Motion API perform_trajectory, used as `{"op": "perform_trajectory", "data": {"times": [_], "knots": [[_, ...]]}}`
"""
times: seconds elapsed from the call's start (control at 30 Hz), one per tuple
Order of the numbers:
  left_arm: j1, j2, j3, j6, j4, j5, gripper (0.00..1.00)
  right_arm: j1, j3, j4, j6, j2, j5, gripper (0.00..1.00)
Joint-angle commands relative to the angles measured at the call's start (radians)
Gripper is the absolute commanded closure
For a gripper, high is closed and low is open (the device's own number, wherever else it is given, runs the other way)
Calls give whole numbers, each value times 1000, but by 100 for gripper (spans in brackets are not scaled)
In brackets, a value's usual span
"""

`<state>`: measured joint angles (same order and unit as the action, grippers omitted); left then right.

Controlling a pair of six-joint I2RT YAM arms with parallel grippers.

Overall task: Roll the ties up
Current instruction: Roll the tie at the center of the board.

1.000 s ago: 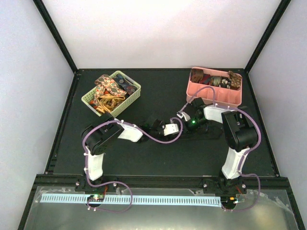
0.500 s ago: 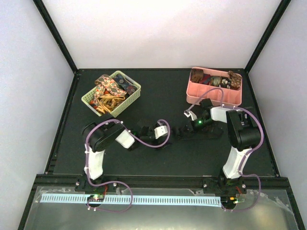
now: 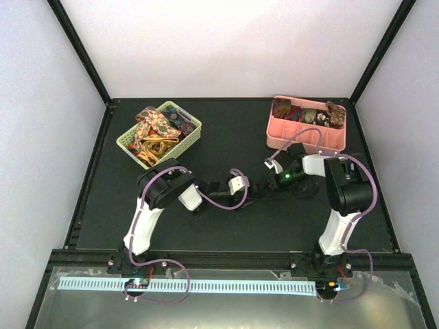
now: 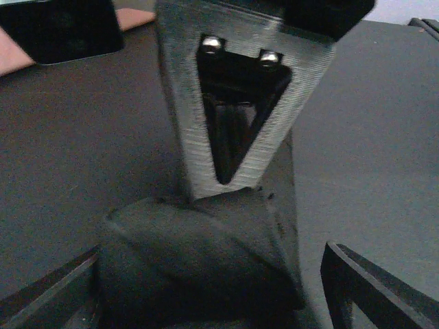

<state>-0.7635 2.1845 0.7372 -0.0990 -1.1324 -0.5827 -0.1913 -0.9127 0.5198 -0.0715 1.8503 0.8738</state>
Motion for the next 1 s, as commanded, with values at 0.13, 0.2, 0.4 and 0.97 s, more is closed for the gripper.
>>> {"op": "perform_trajectory", "data": {"times": [0.13, 0.2, 0.4, 0.97], "knots": [[-60, 29, 28, -20, 36, 19, 34, 1, 34, -25, 9, 5, 6, 98], [-68, 1, 27, -68, 96, 47, 43, 0, 28, -25, 5, 7, 15, 95], [-86, -153, 4, -288, 386, 200, 58, -2, 12, -43, 6, 10, 66, 87], [-107, -220, 67, -381, 770, 351, 64, 29, -41, 203, -107, -109, 67, 41]]}}
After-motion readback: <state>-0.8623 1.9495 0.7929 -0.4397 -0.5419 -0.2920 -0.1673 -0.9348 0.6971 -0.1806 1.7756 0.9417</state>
